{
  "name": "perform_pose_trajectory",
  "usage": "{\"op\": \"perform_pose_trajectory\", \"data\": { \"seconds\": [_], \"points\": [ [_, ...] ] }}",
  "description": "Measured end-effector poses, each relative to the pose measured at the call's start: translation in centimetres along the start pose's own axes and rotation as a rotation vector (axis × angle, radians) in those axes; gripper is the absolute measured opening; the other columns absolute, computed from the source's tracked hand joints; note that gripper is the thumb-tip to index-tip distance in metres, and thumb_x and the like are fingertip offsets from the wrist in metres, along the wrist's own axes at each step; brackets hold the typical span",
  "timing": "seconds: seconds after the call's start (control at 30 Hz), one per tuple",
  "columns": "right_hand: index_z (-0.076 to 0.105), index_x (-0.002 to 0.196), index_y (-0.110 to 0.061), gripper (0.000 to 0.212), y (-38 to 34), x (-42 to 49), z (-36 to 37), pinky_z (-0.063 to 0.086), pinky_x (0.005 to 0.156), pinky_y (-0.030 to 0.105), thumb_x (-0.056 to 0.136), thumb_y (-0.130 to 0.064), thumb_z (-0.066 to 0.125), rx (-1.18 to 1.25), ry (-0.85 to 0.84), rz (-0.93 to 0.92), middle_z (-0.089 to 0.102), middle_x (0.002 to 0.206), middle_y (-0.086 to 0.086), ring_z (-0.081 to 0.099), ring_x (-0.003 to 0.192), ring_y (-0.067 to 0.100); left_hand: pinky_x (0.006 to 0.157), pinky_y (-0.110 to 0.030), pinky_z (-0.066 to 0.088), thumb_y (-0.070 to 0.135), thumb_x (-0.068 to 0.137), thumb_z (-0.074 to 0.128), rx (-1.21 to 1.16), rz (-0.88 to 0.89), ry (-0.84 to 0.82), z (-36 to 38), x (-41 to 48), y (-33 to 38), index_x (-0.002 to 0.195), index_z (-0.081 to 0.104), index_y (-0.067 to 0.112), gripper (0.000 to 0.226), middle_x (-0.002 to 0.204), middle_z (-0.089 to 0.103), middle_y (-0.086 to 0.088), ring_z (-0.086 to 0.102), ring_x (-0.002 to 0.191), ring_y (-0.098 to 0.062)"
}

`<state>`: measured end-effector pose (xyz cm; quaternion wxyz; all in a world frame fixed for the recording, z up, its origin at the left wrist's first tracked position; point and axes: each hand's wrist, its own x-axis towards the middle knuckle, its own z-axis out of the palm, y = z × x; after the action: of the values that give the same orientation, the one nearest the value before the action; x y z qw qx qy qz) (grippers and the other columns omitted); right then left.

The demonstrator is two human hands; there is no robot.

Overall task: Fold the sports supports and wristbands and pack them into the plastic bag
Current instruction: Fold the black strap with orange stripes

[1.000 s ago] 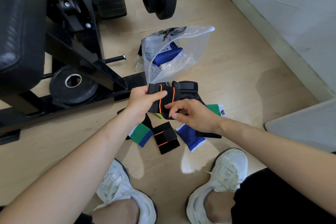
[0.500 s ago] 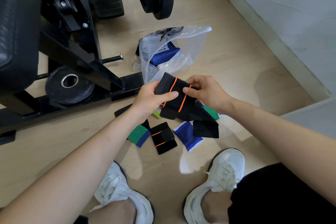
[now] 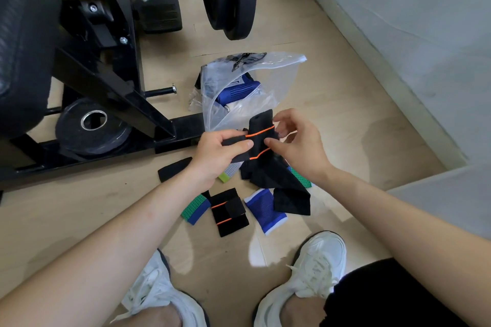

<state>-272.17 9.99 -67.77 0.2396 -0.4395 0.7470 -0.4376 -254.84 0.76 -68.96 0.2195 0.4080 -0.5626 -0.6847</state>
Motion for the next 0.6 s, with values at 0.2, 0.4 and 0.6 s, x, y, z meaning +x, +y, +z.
{"op": "perform_pose_trajectory", "data": {
  "seconds": [0.2, 0.4, 0.6],
  "points": [
    [0.061, 0.121, -0.008, 0.034, -2.0, -0.9, 1.1, 0.061, 0.079, 0.041, 0.089, -0.013, 0.072, 0.585, -0.175, 0.332, 0.067, 0.106, 0.018, 0.07, 0.094, 0.031, 0.08, -0.03, 0.06, 0.009, 0.086, 0.078, -0.023, 0.086, 0.021, 0.2, -0.3, 0.4, 0.101, 0.079, 0.01, 0.015, 0.091, 0.077, -0.009, 0.075, 0.09, -0.023],
    [0.064, 0.115, 0.003, 0.025, -2.3, -0.9, 1.1, 0.06, 0.081, 0.042, 0.098, -0.015, 0.058, 0.841, -0.206, 0.512, 0.072, 0.104, 0.02, 0.072, 0.089, 0.031, 0.081, -0.023, 0.058, 0.009, 0.083, 0.081, 0.181, 0.225, -0.05, 0.8, -1.1, 0.5, 0.1, 0.08, 0.016, 0.019, 0.09, 0.079, 0.005, 0.075, 0.088, -0.011],
    [0.063, 0.124, 0.0, 0.029, -1.4, -0.5, 0.6, 0.053, 0.099, 0.044, 0.102, -0.015, 0.051, 0.948, -0.203, 0.578, 0.069, 0.119, 0.021, 0.066, 0.112, 0.035, 0.088, -0.028, 0.058, 0.011, 0.087, 0.077, 0.251, 0.268, -0.052, 0.9, -1.5, 0.1, 0.099, 0.078, 0.023, 0.017, 0.091, 0.079, 0.008, 0.074, 0.091, -0.008]
  ]
}}
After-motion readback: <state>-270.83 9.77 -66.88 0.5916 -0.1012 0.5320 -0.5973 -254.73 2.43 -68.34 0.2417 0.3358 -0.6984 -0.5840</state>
